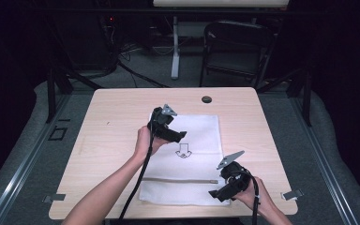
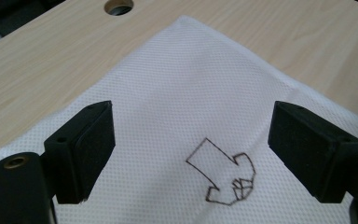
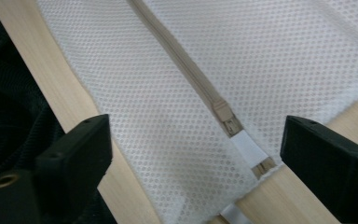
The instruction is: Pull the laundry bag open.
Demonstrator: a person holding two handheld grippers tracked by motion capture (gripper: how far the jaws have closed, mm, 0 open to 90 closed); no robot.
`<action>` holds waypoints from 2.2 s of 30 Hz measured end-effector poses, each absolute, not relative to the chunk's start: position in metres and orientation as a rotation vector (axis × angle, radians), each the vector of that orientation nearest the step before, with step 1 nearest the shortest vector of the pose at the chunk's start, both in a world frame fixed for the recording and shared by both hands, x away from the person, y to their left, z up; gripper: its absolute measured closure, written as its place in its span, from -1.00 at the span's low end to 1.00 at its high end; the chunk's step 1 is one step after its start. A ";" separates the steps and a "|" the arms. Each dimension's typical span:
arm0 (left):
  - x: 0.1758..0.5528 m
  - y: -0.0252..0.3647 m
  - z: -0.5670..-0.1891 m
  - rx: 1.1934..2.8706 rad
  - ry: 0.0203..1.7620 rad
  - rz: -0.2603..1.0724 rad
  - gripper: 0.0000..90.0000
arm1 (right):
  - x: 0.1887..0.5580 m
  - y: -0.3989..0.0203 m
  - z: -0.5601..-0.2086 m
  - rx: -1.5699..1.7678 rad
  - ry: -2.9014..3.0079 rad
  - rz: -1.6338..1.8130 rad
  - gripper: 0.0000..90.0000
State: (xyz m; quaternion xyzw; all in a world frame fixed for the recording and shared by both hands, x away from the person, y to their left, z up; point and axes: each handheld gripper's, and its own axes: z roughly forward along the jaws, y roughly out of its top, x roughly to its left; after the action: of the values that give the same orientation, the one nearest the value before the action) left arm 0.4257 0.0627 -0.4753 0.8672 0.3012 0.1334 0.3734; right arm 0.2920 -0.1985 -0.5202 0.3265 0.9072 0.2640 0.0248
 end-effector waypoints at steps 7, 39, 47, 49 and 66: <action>0.399 0.072 -0.476 2.234 0.717 0.303 -0.77 | 0.297 -0.207 -0.519 1.043 2.769 0.830 -0.91; 0.356 0.046 -0.508 2.313 0.544 0.166 -0.82 | 0.302 -0.222 -0.522 1.148 2.693 0.786 0.26; 0.352 0.028 -0.521 2.343 0.489 0.122 -0.72 | 0.303 -0.220 -0.528 1.120 2.714 0.745 0.87; 0.351 0.025 -0.523 2.349 0.471 0.107 -0.69 | 0.304 -0.219 -0.530 1.117 2.719 0.736 0.93; 0.347 -0.005 -0.546 2.417 0.409 0.052 -0.64 | 0.311 -0.215 -0.543 1.124 2.750 0.655 1.00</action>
State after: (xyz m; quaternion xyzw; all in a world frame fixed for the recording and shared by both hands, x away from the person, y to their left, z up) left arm 0.3471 -0.0052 -0.5464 0.9277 0.1571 0.0200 0.3381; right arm 0.3109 -0.2147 -0.5430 0.3690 0.9029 0.2149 0.0495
